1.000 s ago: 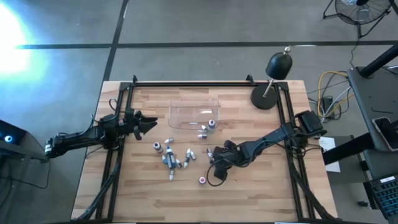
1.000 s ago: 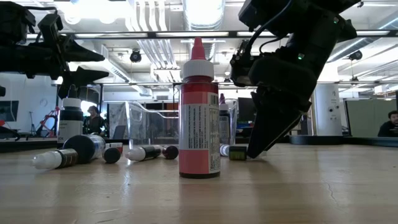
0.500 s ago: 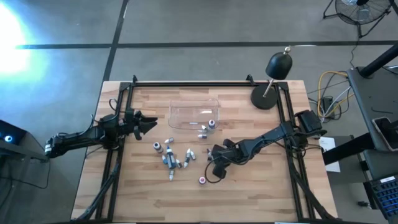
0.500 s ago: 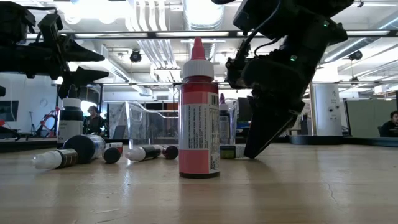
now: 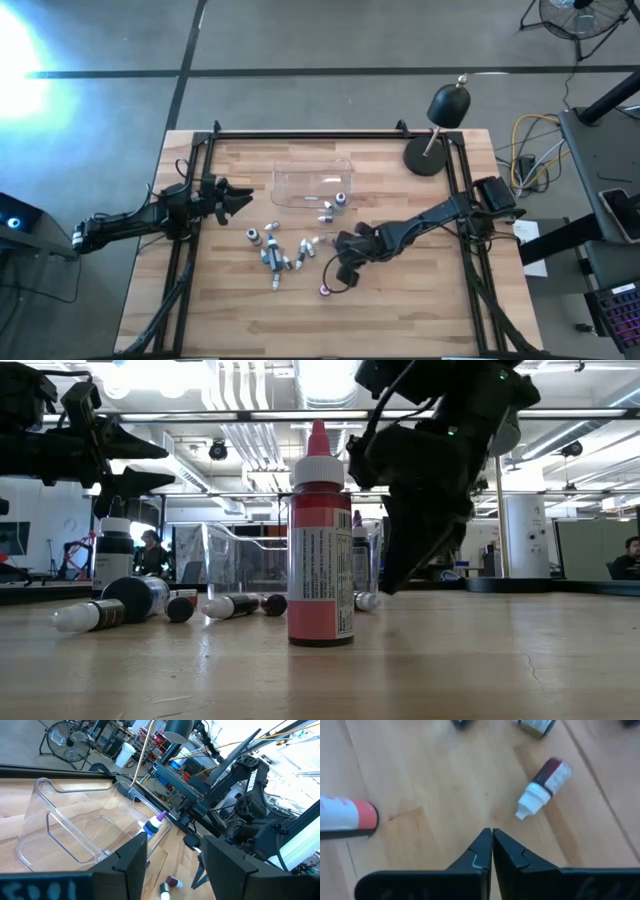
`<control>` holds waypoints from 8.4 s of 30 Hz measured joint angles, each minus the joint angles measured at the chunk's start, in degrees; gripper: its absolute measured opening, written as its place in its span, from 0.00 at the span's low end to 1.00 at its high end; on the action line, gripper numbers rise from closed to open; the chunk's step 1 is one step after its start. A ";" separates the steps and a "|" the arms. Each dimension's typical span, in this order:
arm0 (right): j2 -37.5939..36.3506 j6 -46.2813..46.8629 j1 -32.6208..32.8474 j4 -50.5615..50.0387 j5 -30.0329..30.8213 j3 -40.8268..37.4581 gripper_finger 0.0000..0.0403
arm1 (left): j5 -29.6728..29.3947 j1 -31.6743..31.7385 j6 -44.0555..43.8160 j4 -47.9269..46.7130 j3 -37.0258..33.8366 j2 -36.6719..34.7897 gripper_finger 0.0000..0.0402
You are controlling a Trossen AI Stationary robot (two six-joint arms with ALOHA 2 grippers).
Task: Pick & Place food coloring
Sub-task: Put the small red food coloring bottle into the transparent bin, then put the large pink food coloring bottle into the transparent bin, then put the large black food coloring bottle into the transparent bin
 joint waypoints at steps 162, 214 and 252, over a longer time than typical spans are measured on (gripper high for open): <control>5.70 -35.64 7.84 -4.26 -3.89 19.01 0.29 | 0.00 0.00 0.00 -0.07 -0.02 1.09 0.40; 3.80 -4.33 -27.07 -18.63 14.85 19.85 0.34 | 0.01 -0.02 0.00 -0.07 0.00 1.22 0.40; -20.20 -16.76 -19.10 -20.92 5.38 20.61 0.56 | -1.63 -0.01 -1.47 3.67 0.00 1.36 0.40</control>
